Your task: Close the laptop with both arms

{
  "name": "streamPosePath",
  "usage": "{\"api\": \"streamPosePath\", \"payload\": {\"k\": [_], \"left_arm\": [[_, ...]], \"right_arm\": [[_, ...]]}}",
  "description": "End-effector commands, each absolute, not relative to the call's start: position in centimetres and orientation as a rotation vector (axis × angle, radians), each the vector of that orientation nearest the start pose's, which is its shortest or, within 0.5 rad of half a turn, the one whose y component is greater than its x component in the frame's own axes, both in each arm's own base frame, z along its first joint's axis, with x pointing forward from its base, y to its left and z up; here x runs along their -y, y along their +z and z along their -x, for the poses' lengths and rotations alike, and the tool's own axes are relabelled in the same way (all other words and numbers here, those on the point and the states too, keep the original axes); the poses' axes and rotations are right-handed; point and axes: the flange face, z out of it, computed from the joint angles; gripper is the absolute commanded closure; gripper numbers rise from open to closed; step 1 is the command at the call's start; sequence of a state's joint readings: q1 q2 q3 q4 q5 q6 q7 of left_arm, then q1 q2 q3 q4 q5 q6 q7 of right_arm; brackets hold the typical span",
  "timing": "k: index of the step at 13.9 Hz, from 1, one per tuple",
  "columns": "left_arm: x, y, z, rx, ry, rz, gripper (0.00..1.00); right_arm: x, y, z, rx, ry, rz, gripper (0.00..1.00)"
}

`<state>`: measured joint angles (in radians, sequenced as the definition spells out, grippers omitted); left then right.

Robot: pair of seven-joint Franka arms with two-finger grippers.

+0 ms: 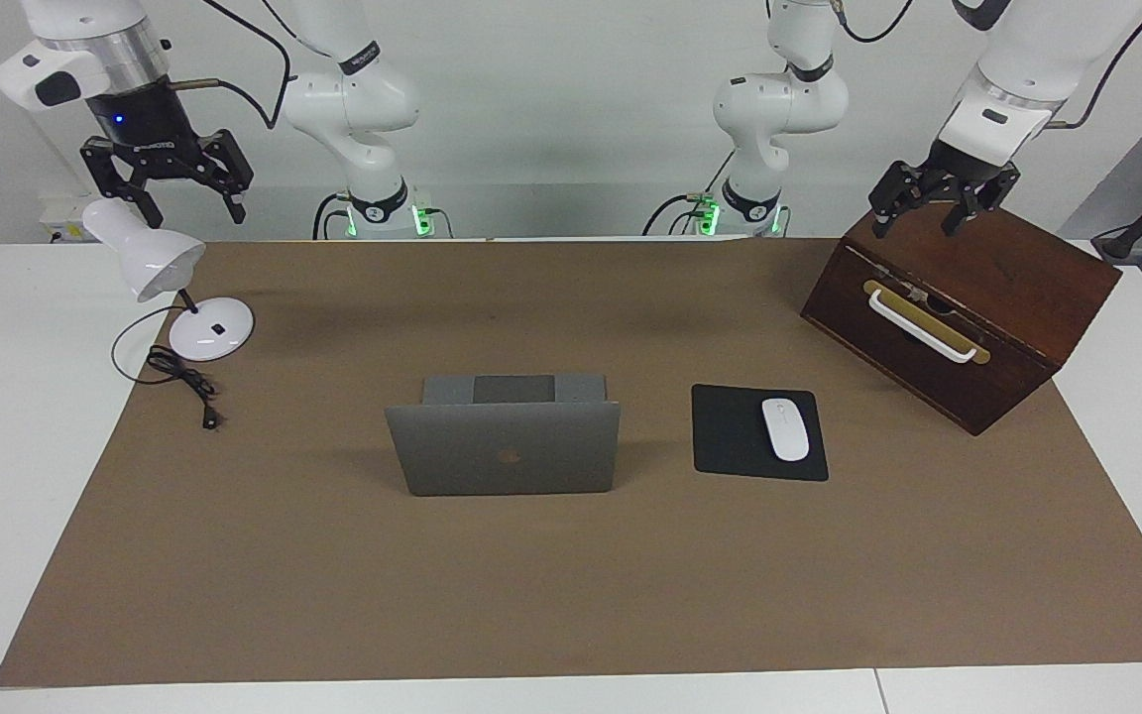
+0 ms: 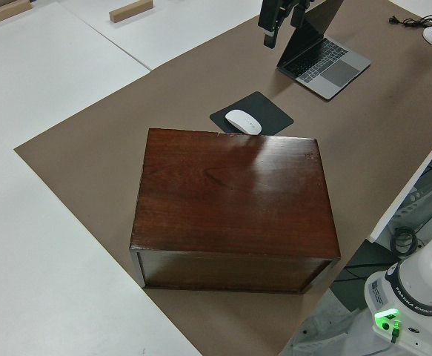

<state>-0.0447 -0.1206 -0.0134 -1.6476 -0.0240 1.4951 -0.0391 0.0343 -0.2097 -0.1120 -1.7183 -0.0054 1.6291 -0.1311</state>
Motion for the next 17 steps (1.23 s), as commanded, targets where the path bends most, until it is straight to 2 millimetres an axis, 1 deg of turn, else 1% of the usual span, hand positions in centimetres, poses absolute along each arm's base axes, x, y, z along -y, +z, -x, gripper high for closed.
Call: {"api": "streamPosePath", "payload": {"k": [1,8,11,17], "left_arm": [[3.65,64.69,-50.19,-0.028,0.035,3.154,0.00],[3.82,64.78,-50.19,-0.032,0.030,3.154,0.00],[3.84,64.69,-50.17,-0.040,0.035,3.155,0.00],[3.82,64.76,-50.17,-0.040,0.033,3.154,0.01]], "right_arm": [[4.59,66.71,-48.63,0.103,-0.205,3.120,0.00],[4.26,66.74,-48.69,0.110,-0.210,3.121,0.00],[5.11,66.75,-48.62,0.098,-0.212,3.122,0.00],[5.12,66.78,-48.65,0.095,-0.217,3.122,0.00]]}}
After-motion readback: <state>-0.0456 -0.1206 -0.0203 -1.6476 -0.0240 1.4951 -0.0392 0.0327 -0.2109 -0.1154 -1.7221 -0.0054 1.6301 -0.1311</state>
